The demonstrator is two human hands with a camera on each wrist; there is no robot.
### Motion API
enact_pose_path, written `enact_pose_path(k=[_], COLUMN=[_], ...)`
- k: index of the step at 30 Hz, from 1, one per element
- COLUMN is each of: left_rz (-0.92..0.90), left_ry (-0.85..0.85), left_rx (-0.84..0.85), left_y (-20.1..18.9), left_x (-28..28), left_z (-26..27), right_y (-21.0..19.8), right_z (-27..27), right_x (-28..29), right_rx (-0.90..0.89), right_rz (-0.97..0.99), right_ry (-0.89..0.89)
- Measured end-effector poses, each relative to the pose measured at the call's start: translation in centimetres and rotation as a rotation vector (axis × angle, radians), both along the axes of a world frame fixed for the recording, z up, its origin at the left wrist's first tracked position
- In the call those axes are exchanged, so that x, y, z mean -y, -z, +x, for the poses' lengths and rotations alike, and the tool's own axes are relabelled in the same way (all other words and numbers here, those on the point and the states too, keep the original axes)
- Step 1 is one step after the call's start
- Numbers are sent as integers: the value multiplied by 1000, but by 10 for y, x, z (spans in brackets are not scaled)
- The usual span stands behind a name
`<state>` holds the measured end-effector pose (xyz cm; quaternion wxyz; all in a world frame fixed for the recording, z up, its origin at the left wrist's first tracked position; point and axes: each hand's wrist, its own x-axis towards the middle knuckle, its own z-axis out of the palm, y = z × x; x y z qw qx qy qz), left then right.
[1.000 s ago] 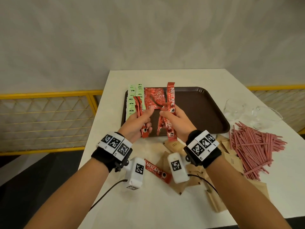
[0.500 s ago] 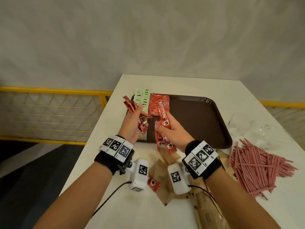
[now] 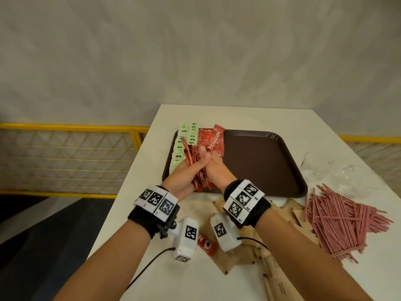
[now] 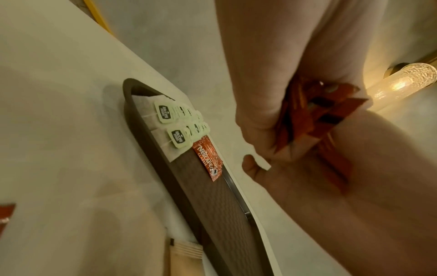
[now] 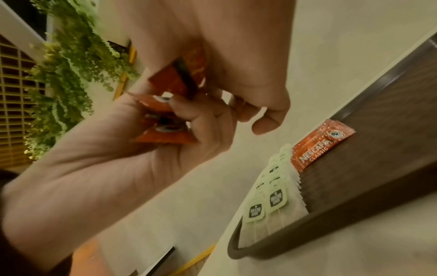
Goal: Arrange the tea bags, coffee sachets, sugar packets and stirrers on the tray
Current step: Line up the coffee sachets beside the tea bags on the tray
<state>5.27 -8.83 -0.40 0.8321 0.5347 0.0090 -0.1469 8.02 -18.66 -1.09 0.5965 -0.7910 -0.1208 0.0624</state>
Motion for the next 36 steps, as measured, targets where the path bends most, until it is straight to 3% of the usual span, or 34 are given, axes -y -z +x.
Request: enact_pose_path(k=[5, 8, 11, 13, 18, 20, 25, 28, 33, 36], left_rz=[-49, -22, -157, -169, 10, 57, 85, 50, 16, 13], left_ry=[37, -30, -138, -154, 16, -11, -152, -176, -213, -219], left_rx=[-4, -32, -107, -91, 18, -3, -92, -127, -133, -117], left_y=[11, 15, 13, 10, 11, 15, 24, 28, 32, 30], left_x=[-19, -28, -46, -57, -54, -52, -59, -67, -73, -77], left_z=[2, 3, 11, 15, 15, 14, 20, 19, 12, 11], right_y=[7, -1, -13, -17, -17, -17, 2, 14, 21, 15], right_z=[5, 2, -2, -4, -14, -18, -46, -61, -61, -50], right_x=[-3, -3, -1, -1, -9, -4, 4, -4, -12, 3], right_rx=[-142, -142, -146, -212, -288, -289, -224, -142, -159, -196], right_rz=[7, 91, 94, 40, -239, -358, -1021, -1249, -1138, -893], right_ry=[-56, -57, 2, -105, -359, -363, -413, -449, -446, -339])
